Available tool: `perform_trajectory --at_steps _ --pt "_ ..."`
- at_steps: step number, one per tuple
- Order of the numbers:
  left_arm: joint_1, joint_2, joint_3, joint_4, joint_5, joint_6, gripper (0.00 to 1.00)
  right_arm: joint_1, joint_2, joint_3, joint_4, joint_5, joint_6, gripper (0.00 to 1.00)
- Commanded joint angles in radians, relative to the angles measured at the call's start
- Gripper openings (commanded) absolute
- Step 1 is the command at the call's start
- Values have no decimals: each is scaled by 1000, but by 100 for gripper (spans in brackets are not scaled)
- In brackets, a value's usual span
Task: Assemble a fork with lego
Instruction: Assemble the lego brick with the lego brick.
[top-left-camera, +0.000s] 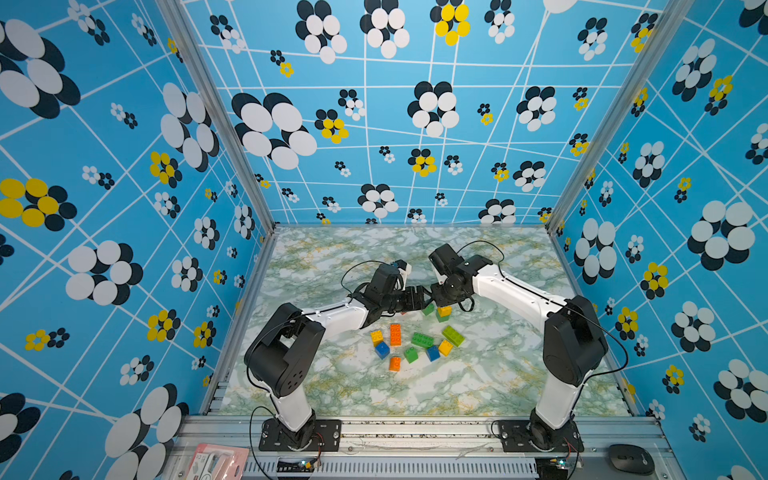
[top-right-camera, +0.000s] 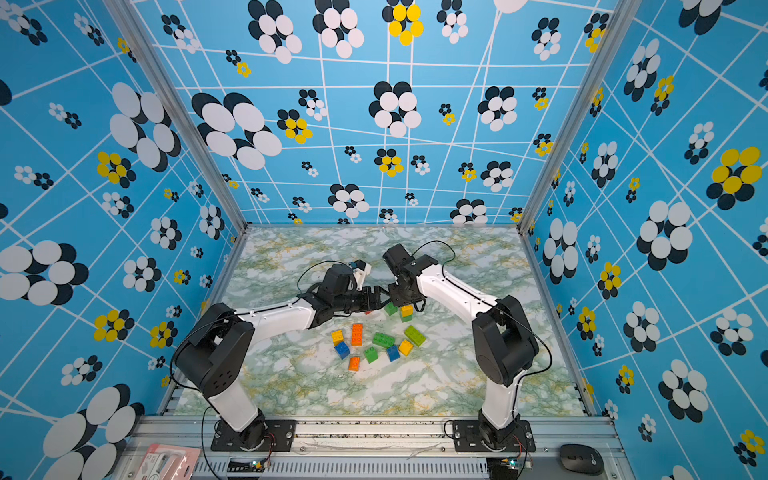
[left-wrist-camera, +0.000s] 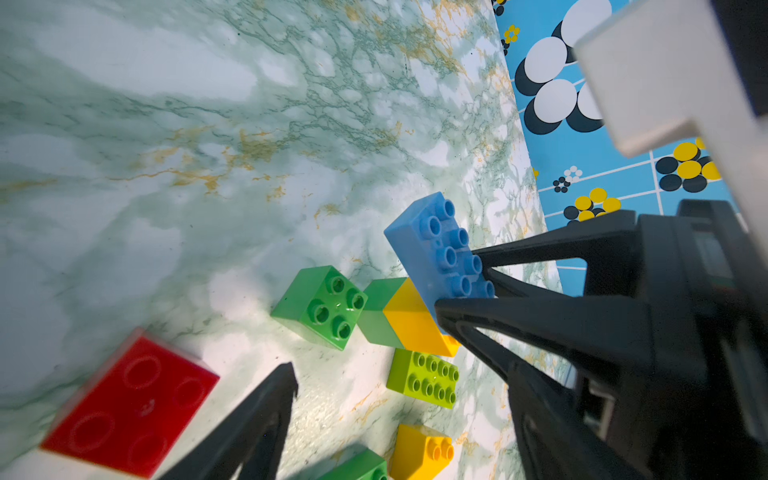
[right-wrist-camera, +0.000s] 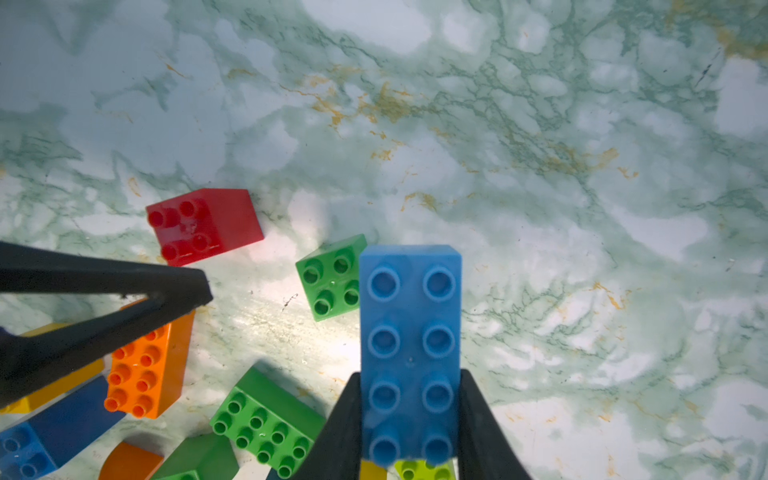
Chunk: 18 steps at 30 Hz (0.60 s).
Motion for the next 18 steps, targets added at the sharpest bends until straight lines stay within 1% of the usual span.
perform_trajectory --at_steps 1,6,10,16,18 --pt "-6 -14 6 -13 -5 22 83 -3 16 -66 -37 -15 -23 0" --pt "-6 -17 4 -16 -6 25 83 -4 0 -95 -53 -24 -2 0" --pt "-5 -22 -1 -16 -11 25 83 -4 16 -96 -87 -26 15 0" --pt "-3 -29 -7 -15 -14 25 83 -3 7 -83 -81 -43 25 0" --pt "-3 -31 -8 -16 -14 27 83 -3 3 -62 -79 -53 31 10"
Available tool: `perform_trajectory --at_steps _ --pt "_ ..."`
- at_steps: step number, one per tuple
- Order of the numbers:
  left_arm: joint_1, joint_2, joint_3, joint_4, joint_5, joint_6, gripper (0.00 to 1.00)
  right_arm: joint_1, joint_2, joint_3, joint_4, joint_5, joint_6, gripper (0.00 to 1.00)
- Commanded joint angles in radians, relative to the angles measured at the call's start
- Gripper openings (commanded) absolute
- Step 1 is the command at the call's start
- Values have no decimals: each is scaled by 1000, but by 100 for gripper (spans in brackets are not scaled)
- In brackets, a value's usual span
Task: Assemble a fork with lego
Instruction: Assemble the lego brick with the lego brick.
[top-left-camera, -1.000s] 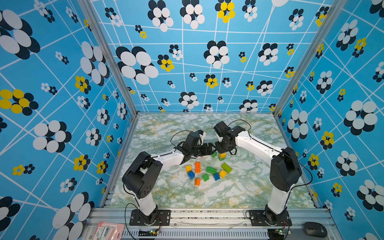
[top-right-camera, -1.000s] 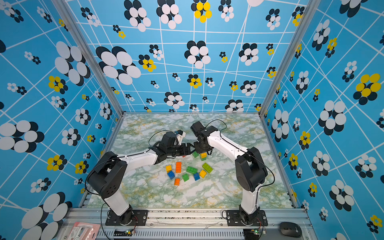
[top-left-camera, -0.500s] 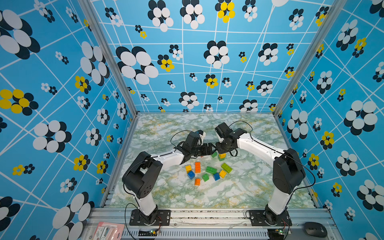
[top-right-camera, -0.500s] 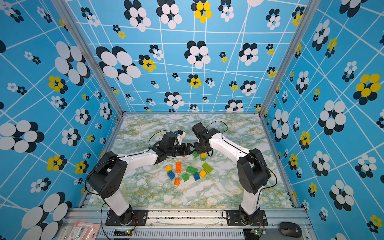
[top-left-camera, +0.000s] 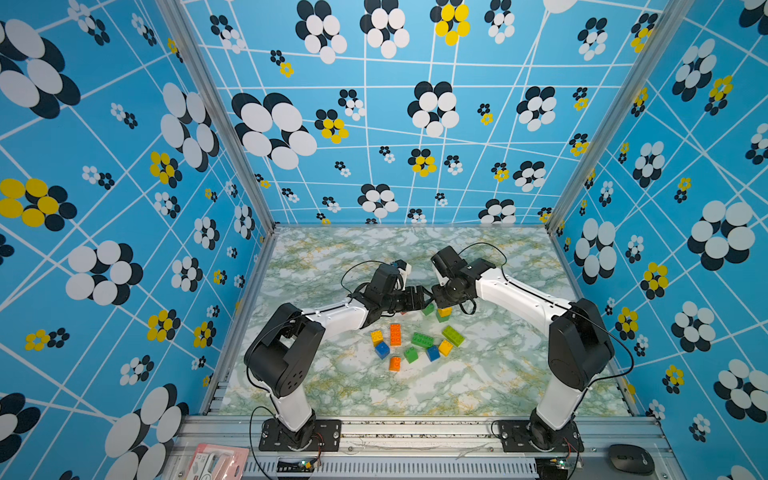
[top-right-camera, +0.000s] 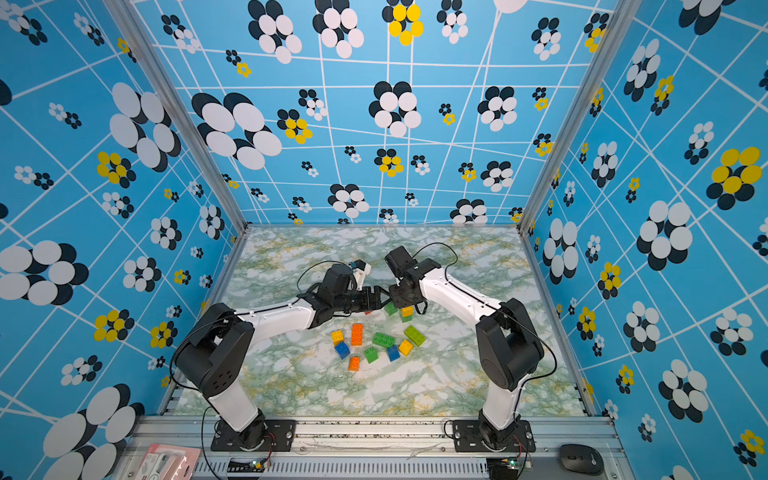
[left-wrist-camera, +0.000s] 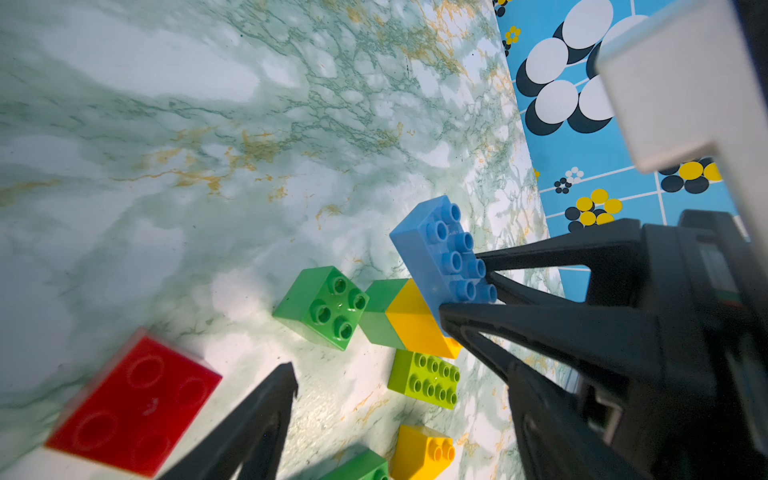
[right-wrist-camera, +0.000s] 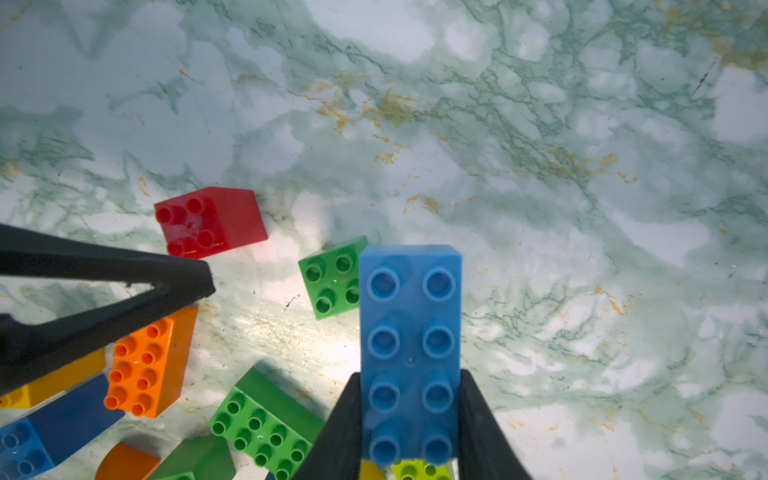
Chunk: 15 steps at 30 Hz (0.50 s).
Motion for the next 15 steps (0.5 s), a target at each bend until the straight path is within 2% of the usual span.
perform_trajectory --at_steps 1,5,8,13,15 --pt "-2 -30 -8 -17 -11 26 83 -3 29 -11 -120 -53 31 16" --pt "-3 -36 -12 -16 -14 26 84 -2 20 27 -112 -64 40 56" --pt "-3 -41 -17 -16 -18 26 84 -2 7 47 -97 -70 50 72" --pt "-1 -59 -25 -20 -22 27 84 -4 -39 32 -58 -78 53 74" --pt "-5 -78 -30 -30 -30 33 84 -3 -79 -17 -18 -73 42 70"
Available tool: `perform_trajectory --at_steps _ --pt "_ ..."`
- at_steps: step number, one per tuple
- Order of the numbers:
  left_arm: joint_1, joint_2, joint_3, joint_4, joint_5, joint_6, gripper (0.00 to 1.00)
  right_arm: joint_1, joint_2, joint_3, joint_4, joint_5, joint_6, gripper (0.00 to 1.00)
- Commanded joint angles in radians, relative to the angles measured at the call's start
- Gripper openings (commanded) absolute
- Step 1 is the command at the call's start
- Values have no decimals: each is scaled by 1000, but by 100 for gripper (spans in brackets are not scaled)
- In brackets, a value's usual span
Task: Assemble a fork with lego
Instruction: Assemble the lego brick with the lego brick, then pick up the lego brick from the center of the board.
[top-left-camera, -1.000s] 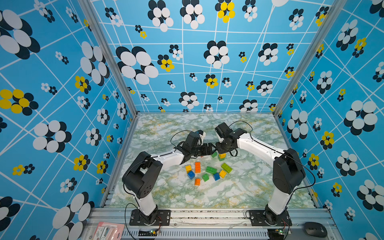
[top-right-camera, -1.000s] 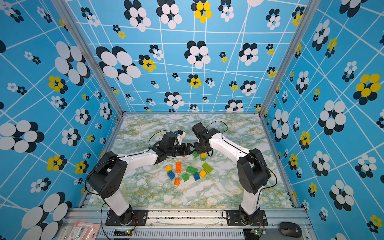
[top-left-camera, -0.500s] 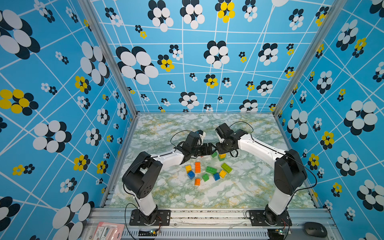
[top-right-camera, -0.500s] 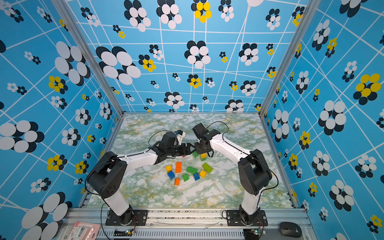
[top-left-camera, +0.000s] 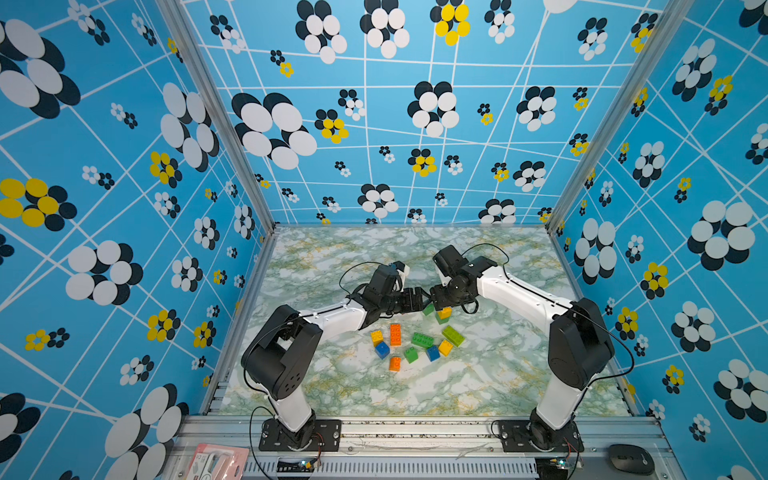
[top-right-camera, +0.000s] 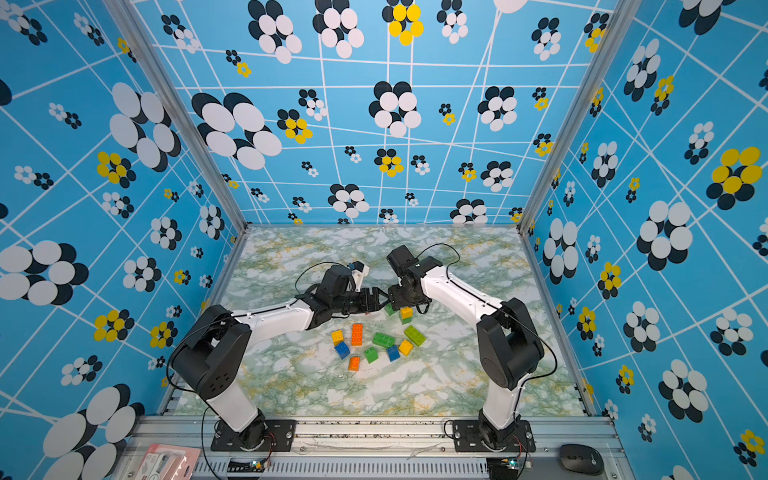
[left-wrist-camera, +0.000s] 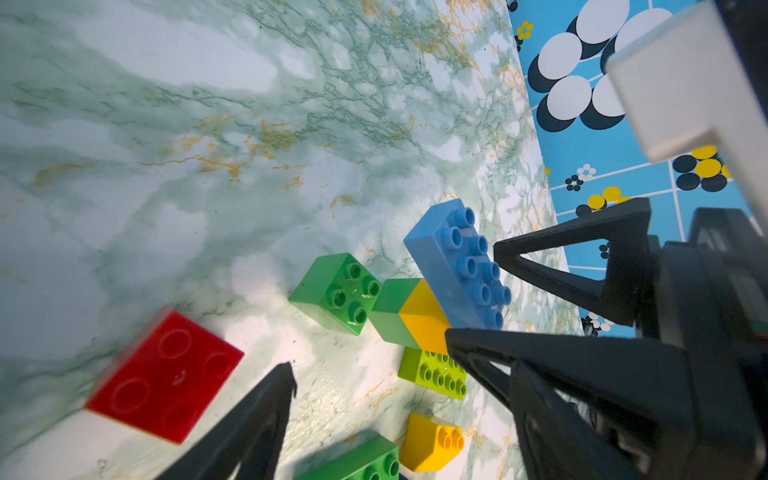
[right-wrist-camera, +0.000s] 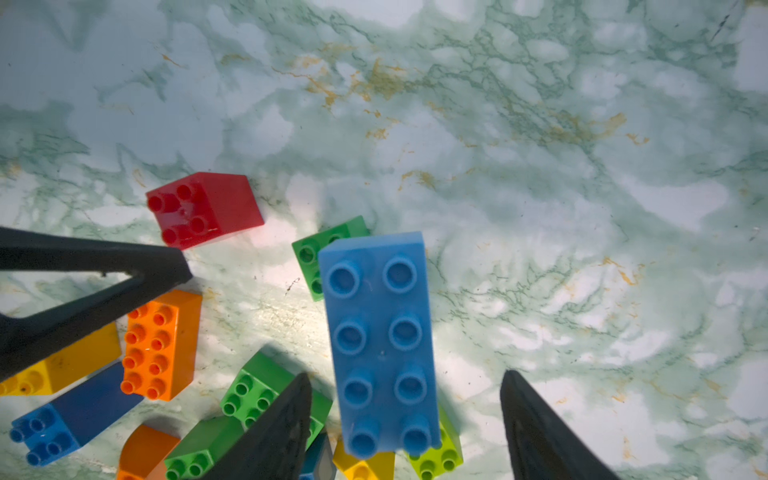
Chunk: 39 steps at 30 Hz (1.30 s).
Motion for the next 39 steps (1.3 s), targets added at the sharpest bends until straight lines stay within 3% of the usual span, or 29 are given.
perform_trajectory --at_steps 1,10,16,22,34,39 --pt "-9 -63 -16 -14 -21 30 84 9 -93 -59 50 -33 -10 68" --pt "-127 -153 -72 -83 -127 63 84 9 -366 -444 271 -32 -30 54" --pt "-203 -150 -135 -9 -165 2 83 9 -398 -604 385 -68 17 53" --pt "-219 -127 -165 53 -161 -46 83 8 -350 -640 462 -89 42 55" --pt "-216 -134 -147 14 -169 -24 83 9 -257 -635 485 -70 68 58" --pt "-216 -134 -147 13 -169 -23 83 6 -272 -652 466 -13 109 51"
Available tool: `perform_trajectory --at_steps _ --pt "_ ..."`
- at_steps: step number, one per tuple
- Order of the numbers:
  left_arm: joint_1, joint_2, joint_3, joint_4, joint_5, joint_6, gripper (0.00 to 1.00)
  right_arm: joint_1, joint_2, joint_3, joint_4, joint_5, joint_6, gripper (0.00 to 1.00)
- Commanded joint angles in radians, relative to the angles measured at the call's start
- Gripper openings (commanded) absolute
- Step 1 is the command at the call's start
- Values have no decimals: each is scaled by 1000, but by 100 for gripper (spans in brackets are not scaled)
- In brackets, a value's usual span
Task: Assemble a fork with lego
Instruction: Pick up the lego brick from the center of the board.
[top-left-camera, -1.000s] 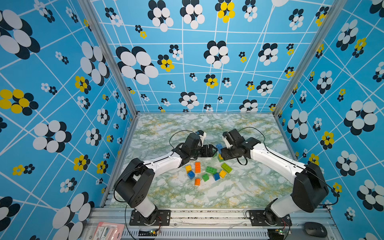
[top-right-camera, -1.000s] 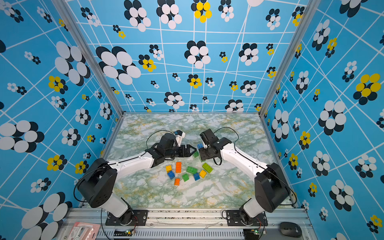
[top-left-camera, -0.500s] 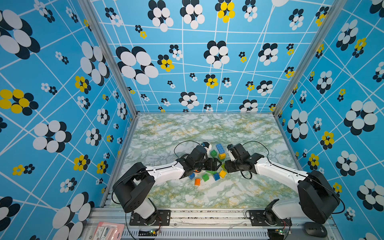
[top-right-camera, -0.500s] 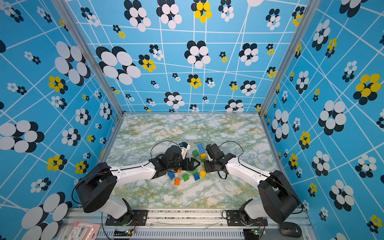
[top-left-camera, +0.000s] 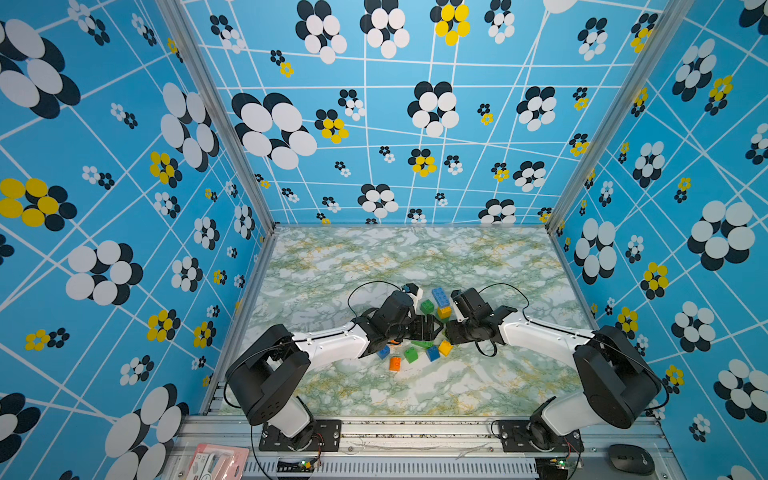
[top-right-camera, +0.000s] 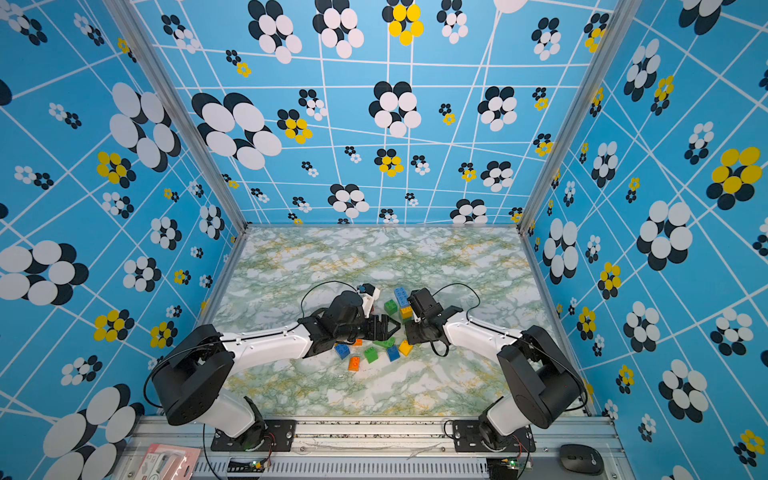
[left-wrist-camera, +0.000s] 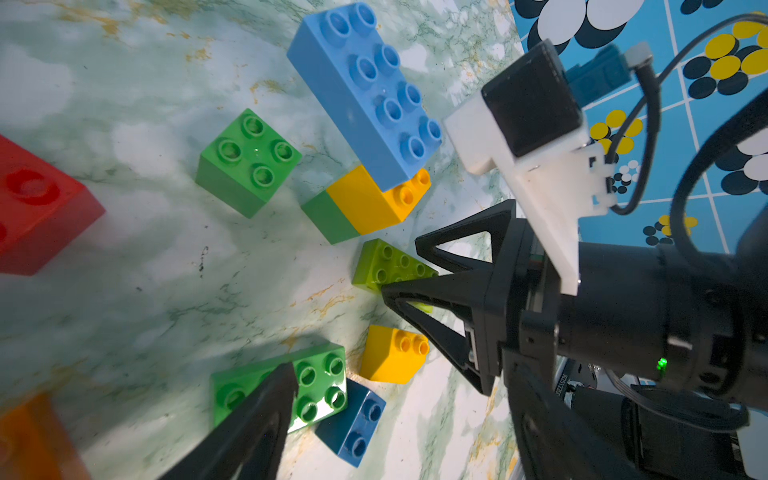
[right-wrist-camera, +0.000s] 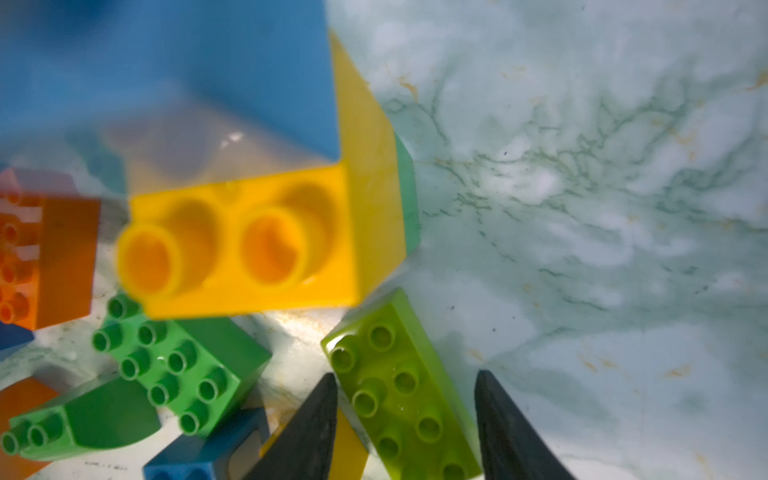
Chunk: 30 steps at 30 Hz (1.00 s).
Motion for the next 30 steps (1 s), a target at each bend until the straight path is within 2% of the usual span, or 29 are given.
perform_trajectory --at_steps 1,7,10,12,16,19,30 --pt "-1 6 10 -1 -18 4 83 1 -18 -23 -14 65 49 49" --pt "-14 18 30 -7 -10 13 83 -12 -68 -53 -48 146 135 43" --pt "-23 25 35 -5 -9 11 83 -17 -100 -60 -70 181 177 43" --pt "-30 29 35 -1 -9 7 83 -22 -123 -67 -69 183 193 47" --pt "-26 28 23 27 -12 -6 83 -30 -135 -62 -23 96 141 56" --pt "0 35 18 67 7 -27 83 -30 -85 -18 -49 58 91 55" --pt "37 40 40 65 28 -21 83 -54 -3 42 -71 89 72 52"
